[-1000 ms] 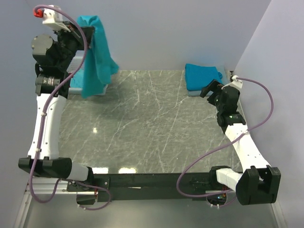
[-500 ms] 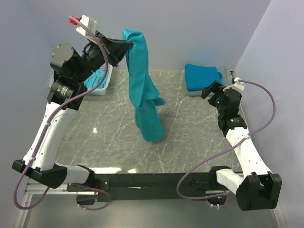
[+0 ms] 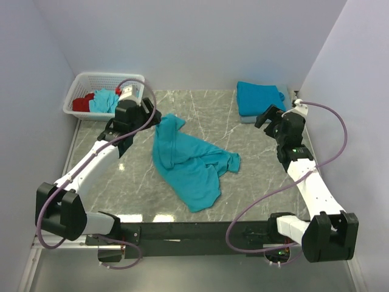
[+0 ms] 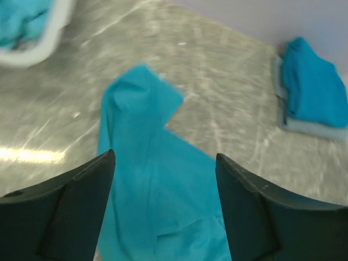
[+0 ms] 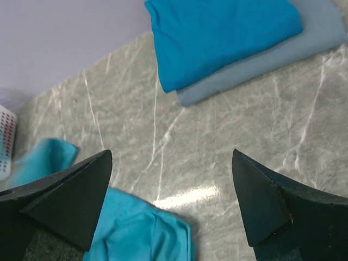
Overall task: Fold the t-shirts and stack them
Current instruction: Move the tshirt to the center of the board, then flatten the tshirt out
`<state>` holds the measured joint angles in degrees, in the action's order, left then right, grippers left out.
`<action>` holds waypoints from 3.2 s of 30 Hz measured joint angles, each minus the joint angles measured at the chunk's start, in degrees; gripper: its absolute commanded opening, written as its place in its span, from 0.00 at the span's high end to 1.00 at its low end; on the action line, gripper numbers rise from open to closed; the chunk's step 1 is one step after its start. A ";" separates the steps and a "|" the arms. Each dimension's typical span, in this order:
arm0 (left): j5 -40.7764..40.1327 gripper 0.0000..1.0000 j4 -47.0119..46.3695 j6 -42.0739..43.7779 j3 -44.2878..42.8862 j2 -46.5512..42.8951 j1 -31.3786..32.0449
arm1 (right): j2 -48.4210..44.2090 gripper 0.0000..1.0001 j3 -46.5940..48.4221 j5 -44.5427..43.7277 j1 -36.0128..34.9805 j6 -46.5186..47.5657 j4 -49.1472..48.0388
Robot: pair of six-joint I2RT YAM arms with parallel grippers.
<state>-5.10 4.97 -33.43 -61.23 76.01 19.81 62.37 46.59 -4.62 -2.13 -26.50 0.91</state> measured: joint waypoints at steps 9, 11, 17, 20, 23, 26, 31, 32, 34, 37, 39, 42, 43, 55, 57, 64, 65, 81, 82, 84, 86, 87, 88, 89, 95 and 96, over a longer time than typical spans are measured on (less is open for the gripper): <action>-4.74 0.11 1.18 -5.29 8.79 -6.47 -1.62 | 4.20 0.04 1.20 0.52 -4.87 0.44 3.41; -3.15 0.08 0.81 -5.49 9.81 -6.95 -1.62 | 5.01 0.04 2.10 -1.33 -7.74 0.37 5.18; 4.76 0.07 0.00 -6.56 10.19 -0.76 -1.44 | 6.08 0.04 3.78 -5.84 -14.60 -1.88 11.98; 8.55 0.08 0.15 -6.93 11.06 2.51 0.17 | 6.25 0.04 3.21 -6.64 -14.78 -2.91 14.25; 10.03 0.11 1.07 -7.76 13.03 3.30 3.43 | 6.75 0.04 1.49 -6.51 -14.78 -3.67 15.41; 9.77 0.13 3.65 -8.28 14.38 3.45 6.54 | 8.52 0.05 0.20 -6.54 -14.78 -3.89 17.18; 7.89 0.19 8.04 -10.03 16.61 3.67 10.14 | 11.23 0.05 -0.26 -6.40 -14.78 -3.87 19.08; 7.65 0.20 8.41 -10.43 16.87 3.74 10.32 | 11.28 0.05 -0.37 -6.36 -14.78 -3.82 19.04; 7.04 0.25 9.11 -11.08 17.00 4.20 10.60 | 11.28 0.05 -0.63 -6.27 -14.78 -3.78 18.99; 6.51 0.35 8.98 -11.58 16.96 6.16 10.80 | 11.28 0.05 -0.94 -6.27 -14.78 -3.67 18.97; 6.29 0.49 9.03 -11.85 16.85 8.22 10.99 | 11.28 0.05 -0.96 -6.32 -14.78 -3.65 18.95; 5.64 0.61 9.31 -12.37 16.33 10.56 11.30 | 11.28 0.06 -0.96 -6.49 -14.78 -3.65 18.93; 5.20 0.64 9.51 -12.44 16.04 11.02 11.37 | 11.28 0.06 -0.96 -6.54 -14.78 -3.65 18.93; 0.85 0.71 11.08 -13.00 12.15 11.82 11.89 | 12.26 0.07 -0.96 -6.51 -14.78 -3.19 18.95; 0.68 0.72 11.23 -13.03 11.67 12.50 11.89 | 12.72 0.07 -0.96 -6.45 -14.78 -2.99 18.93; -0.46 0.99 11.45 -14.49 10.27 15.63 11.93 | 12.98 0.09 -1.01 -4.26 -14.88 -1.81 18.34; -0.85 0.99 11.58 -14.45 10.10 15.76 11.93 | 12.98 0.09 -1.07 -3.80 -14.95 -1.49 18.10; -7.58 0.99 8.68 -11.39 9.73 8.20 11.28 | 15.67 0.22 -1.29 -1.31 -19.65 0.72 16.68; -8.13 0.99 8.02 -11.21 10.03 6.91 10.97 | 16.70 0.22 -1.29 -1.29 -19.87 0.66 16.59; -8.94 0.99 7.48 -11.15 10.62 4.94 10.25 | 18.58 0.23 -1.29 -1.27 -20.02 0.61 16.57; -9.97 0.99 6.82 -11.02 11.56 3.10 9.31 | 19.67 0.23 -1.27 -1.25 -20.04 0.57 16.44; -10.47 0.99 6.71 -10.99 12.15 2.14 8.74 | 20.11 0.24 -1.27 -1.20 -20.11 0.55 16.31; -11.02 0.99 6.64 -11.02 12.76 1.27 8.20 | 20.37 0.24 -1.18 -0.87 -20.20 0.52 16.24; -11.45 0.99 6.64 -10.99 13.31 0.50 7.67 | 20.55 0.24 -1.11 -0.59 -20.33 0.52 16.22; -8.96 0.73 5.60 -9.90 15.72 -2.03 5.22 | 20.59 0.24 -0.61 1.14 -21.97 0.70 15.78; -7.54 0.56 5.09 -9.35 15.87 -1.92 5.18 | 20.59 0.24 -0.61 1.31 -22.10 0.76 15.80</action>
<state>-12.64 10.07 -42.78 -45.36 74.08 24.99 82.96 45.98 -3.31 -24.23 -25.74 16.71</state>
